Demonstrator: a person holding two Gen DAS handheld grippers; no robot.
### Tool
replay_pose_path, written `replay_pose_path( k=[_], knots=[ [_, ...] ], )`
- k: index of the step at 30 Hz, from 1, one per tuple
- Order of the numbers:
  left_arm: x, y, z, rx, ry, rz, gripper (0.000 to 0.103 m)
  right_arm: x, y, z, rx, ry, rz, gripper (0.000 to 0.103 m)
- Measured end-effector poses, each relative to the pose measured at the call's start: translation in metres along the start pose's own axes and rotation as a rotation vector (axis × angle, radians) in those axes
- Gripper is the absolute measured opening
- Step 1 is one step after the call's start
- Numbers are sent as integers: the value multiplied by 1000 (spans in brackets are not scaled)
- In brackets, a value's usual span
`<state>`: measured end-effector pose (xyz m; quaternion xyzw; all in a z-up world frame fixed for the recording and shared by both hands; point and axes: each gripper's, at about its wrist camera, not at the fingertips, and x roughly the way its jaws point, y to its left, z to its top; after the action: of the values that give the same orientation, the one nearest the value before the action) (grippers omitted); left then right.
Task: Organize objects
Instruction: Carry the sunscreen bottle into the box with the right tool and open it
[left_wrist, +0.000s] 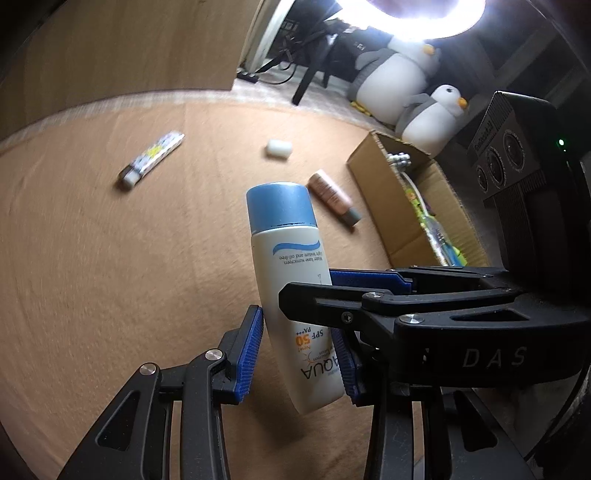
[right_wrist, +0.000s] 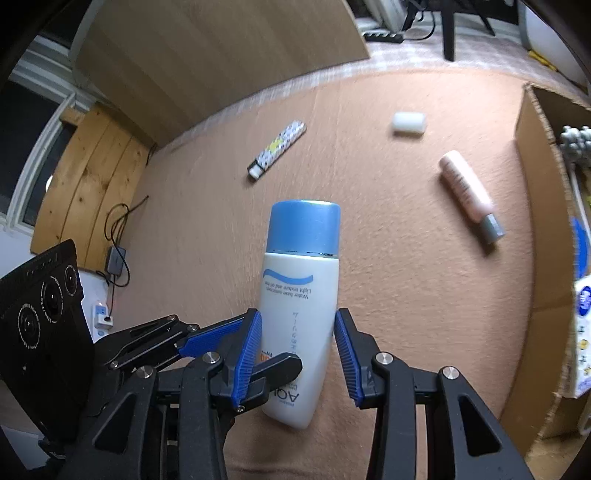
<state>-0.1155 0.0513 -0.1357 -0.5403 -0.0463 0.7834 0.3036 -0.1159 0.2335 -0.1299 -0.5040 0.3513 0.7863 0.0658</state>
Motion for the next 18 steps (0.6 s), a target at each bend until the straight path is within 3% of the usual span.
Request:
replay_pose_path(
  k=[18],
  knots=[
    [3, -102, 44, 144, -48, -72, 41, -103, -42, -2, 50, -142, -59, 38]
  ],
)
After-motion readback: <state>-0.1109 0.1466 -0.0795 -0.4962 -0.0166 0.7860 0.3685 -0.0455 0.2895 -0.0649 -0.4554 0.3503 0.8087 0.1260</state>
